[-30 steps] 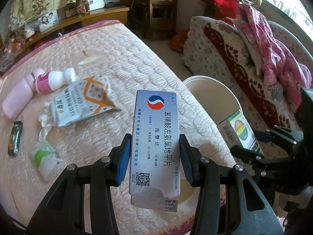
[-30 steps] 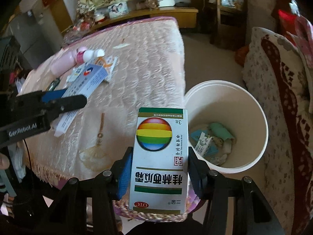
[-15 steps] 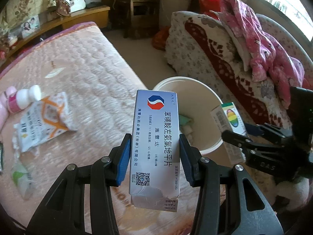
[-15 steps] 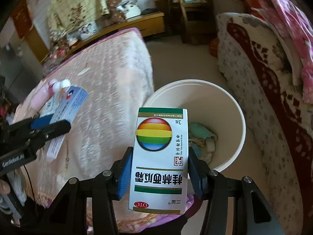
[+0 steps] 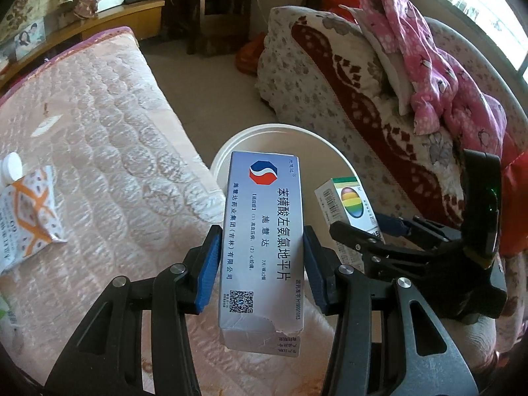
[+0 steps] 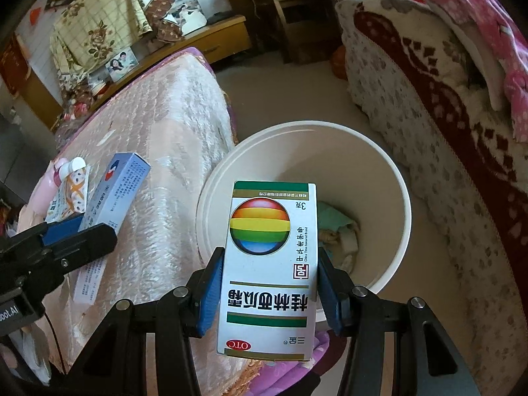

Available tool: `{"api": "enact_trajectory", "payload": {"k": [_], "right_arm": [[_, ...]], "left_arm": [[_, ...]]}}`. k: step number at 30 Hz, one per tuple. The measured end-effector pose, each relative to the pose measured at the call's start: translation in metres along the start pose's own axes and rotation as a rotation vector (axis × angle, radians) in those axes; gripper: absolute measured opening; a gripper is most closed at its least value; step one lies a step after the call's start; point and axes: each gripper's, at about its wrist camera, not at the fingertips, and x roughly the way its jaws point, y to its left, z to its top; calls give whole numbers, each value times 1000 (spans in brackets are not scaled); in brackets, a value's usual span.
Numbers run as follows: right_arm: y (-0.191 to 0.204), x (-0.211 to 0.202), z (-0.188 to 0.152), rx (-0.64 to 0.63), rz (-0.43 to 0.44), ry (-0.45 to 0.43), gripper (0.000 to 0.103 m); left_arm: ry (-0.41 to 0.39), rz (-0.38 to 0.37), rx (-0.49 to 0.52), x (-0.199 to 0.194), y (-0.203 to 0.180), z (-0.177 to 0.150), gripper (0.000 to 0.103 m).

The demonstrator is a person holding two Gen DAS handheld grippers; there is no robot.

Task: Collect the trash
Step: 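Carry both medicine boxes over the white bucket and open both grippers, then move both open grippers back over the trash on the bed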

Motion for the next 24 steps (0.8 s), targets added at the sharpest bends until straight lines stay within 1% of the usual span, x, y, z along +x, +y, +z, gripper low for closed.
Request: {"api": "enact_trajectory", "payload": {"k": [7,8,9,10,11,14,18,24], "right_arm": [[-9,6,6,32,2,-5,51],[-10,7,7,38,-2,-11,53],[-11,8,8,44,-8,-17,56],[-11,8,9,47,-16,-16,61],[-11,9,9,48,-16,-16,62],[-9,8,7,46,2,-10,63],[-1,4,3,14,-9,-4,63],[14,-12,3,-30,-7,-26,63]], "left_arm": [[-12,-4,-8,9,-1,5,49],[-12,-6,-10,10,0,5,55],[-13,-14,-16,10,1,5,59],[-15,-22,-19,10,2,5,64],[-18,-28,-22,9,3,5,65],[-23,-26,-20,6,5,5,65],[-27,-21,-24,1,8,1,65],[-36,-2,-31,-10,12,-5,65]]}}
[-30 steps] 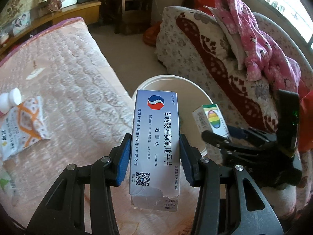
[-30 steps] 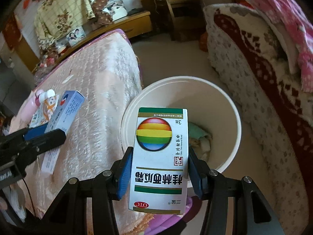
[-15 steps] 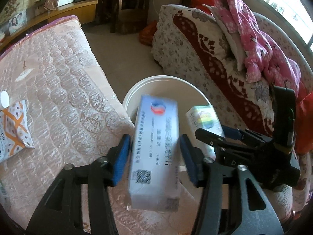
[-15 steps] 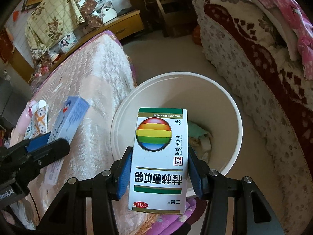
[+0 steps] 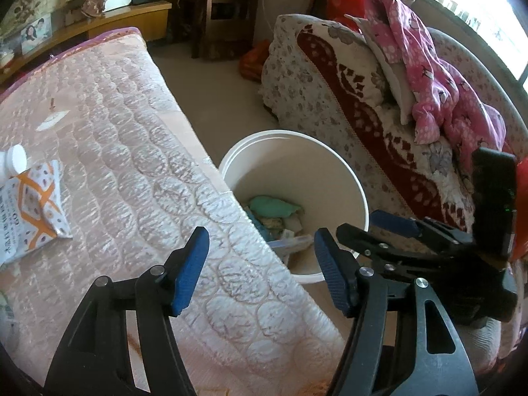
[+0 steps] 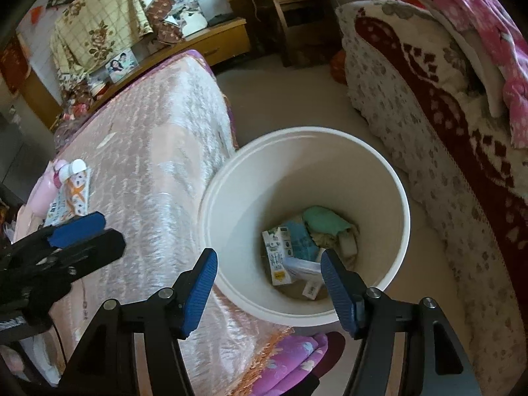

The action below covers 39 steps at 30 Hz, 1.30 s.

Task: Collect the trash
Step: 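Move both open grippers back over the trash on the bed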

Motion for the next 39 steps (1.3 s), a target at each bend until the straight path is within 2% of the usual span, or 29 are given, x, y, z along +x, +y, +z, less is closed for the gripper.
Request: {"api": "enact_trajectory", "payload": {"k": [10,20,25,32,39], "right_arm": [[37,-23,-2,-56,4,-40,64],[81,-31,-4,-113,31,-50,67],[113,-28,-9,-159,64,-41,68],[162,-13,-16,-225,133,-7,68],[203,2,-24,-287,185,30,68]], "left_arm": [[-37,49,-9,-29,20,-14,65],[-70,107,-61,-67,67,-40,65],[-82,140,-103,-89,100,-58,65],[-87,226,-180,-119,157,-84,65],[-60,306,-350,-127,223,-114,65]]}}
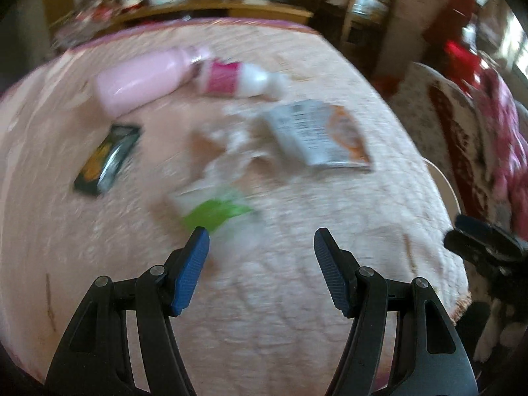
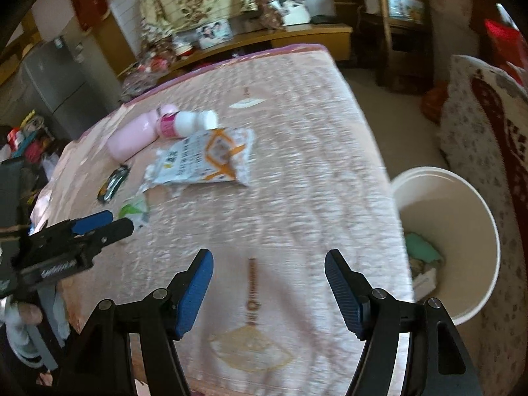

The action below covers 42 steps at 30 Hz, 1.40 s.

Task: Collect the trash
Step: 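Move both open grippers back over the trash on the bed, then grasp the white-green packet with the left gripper while the right grasps the white crumpled tissue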

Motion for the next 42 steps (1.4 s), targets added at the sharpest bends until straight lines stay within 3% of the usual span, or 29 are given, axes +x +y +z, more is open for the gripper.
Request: {"api": "enact_trajectory", "payload": {"k": [7,14,18,22,30,34,38,42], "right_arm": [[25,24,1,-40,53,48,68],[34,49,9,-40,84,90,68],[43,69,24,-50,101,104,68],[52,96,43,-34,151,119,68],[46,123,87,127,253,35,68],[58,133,102,129,296,30,69],[88,139,105,19,281,40,75],[115,152,100,-104,167,66,76]], "left_arm": [[8,15,-94,16,20,0,65],[0,62,-100,36,17,14,66],[8,35,-94,37,23,16,65],[17,38,-61,32,34,12,56],[42,36,-69,18,63,1,55],[47,21,-79,15,70,1,56],[49,10,-85,17,72,2,57],[35,7,-104,20,71,6,60]]}}
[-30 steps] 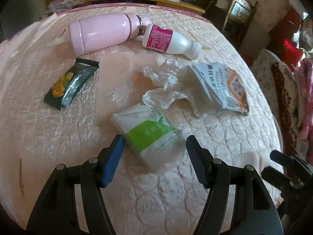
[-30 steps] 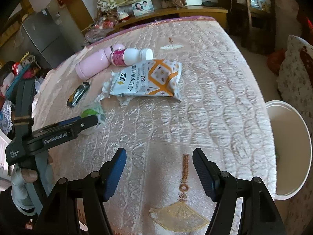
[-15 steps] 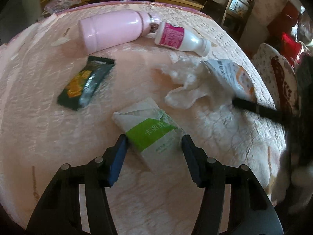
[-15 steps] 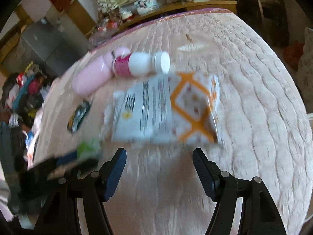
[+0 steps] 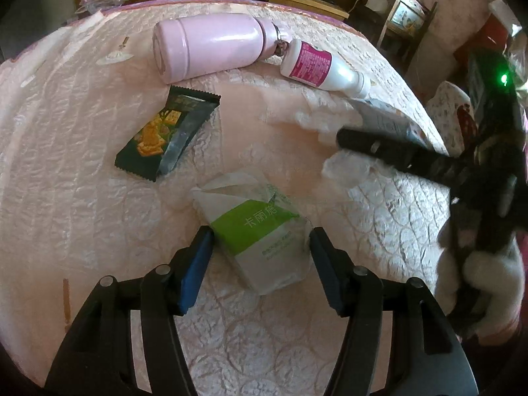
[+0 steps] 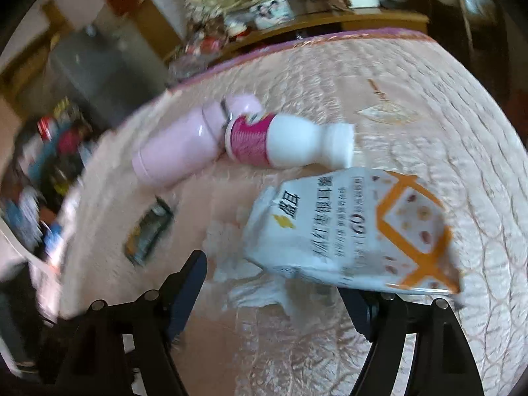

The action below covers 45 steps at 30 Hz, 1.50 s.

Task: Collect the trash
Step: 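Grasp the white-green packet with the left gripper while the right grasps the white crumpled tissue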

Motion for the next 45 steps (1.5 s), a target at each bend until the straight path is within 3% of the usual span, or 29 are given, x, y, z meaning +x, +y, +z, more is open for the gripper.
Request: {"api": "enact_trajectory", "payload": {"k": [1,3,4,5,8,13,19,23,24,26,32,38,41,43,44,45], "right_arm": [[1,2,-2,-18,-25,-5,75],[1,1,-6,-49,-80,-21,62],[0,-1,-9,-64,-108,-20,45],[-4,-4,-10,-65,-100,-17,36],[-12,-18,-18,-39,-50,-10,25],[-12,-56,-44,-63,-6,-25,25],[-6,-89,-74,-78,26,-41,25],[-6,-88,-78,-59,25,-33,26],[-8,-85,-77,-43,25,-18,30],[-10,-75,-75,-11,28,-3,61],[-11,-32,-50,40,-49,-1,66],[0,-12,-10,38,-91,-73,74],[7,10,6,23,-111,-44,73],[11,16,7,-9,-146,-38,66],[15,16,5,-43,-173,-44,46],[19,15,2,-69,-165,-37,38]], "left_arm": [[-3,1,-3,0,1,1,60],[-14,1,-3,1,1,2,60],[-22,-1,-1,2,1,2,60],[-27,-3,1,1,2,2,59],[-38,-5,11,-1,3,-1,48],[-36,-16,35,-10,1,-12,39],[-56,-30,80,-29,-12,-26,38],[-56,-27,91,-36,-19,-34,38],[-61,-26,90,-39,-19,-36,38],[-66,-23,87,-42,-17,-39,38],[-67,-15,88,-46,-9,-39,38],[-65,-28,75,-44,-2,-36,38],[-66,-33,78,-43,-2,-35,38],[-64,-38,80,-41,-2,-35,38],[-63,-41,81,-41,-2,-35,38],[-64,-43,82,-41,-2,-34,38]]}}
